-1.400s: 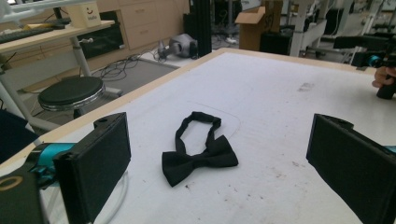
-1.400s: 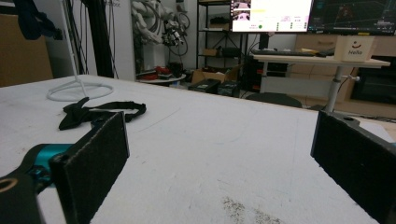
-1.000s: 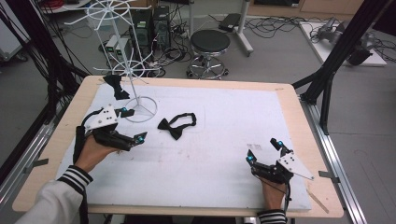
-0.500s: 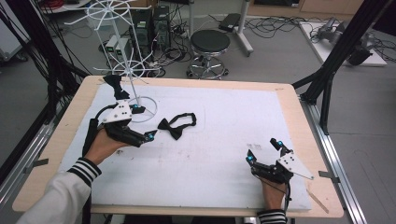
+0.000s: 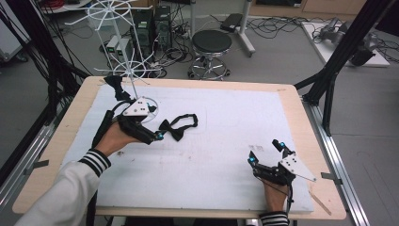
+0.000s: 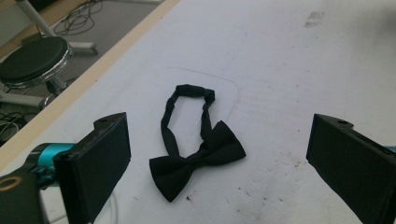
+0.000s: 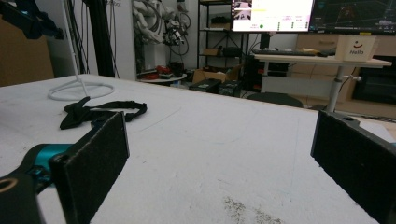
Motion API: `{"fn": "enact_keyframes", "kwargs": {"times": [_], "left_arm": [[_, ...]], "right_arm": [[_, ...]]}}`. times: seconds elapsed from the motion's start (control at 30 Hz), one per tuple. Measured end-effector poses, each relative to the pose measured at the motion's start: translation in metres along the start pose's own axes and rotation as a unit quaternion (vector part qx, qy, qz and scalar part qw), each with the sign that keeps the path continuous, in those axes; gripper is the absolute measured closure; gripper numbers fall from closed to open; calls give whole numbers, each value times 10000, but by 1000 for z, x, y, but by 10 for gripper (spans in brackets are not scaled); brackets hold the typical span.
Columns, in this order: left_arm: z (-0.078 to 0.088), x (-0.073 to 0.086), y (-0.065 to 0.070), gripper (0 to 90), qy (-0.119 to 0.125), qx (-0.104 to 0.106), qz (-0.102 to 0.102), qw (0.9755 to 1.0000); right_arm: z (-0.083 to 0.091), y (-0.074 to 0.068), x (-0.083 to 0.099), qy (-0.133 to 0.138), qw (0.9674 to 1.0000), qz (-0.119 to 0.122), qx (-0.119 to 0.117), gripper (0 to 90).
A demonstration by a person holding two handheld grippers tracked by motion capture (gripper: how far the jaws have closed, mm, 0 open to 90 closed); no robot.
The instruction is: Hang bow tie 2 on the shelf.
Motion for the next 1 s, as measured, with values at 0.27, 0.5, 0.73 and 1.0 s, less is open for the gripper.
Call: {"fn": "enact_keyframes", "kwargs": {"times": [0.27, 0.5, 0.73, 1.0], "left_arm": [[-20, -4, -4, 68, -315, 168, -216, 9991], [-34, -3, -7, 68, -569, 249, -266, 9977], [-45, -1, -11, 68, -762, 340, -244, 9962], [-57, 2, -14, 69, -949, 370, -272, 9944]], "right_arm": [[0, 0, 0, 26, 10000, 6, 13, 35], [0, 1, 0, 28, 10000, 13, -1, 35], [0, 1, 0, 19, 10000, 7, 7, 35], [0, 1, 0, 19, 10000, -4, 2, 35]]}}
Point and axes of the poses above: each handheld gripper's, and its own axes: z roughly backward along the jaws, x roughly out of its underside, y roughly to its right, the point moved 7 cm from there along -z, roughly forward along the jaws, and after that the axes turned 6 degrees about x, right-handed, at the moved point
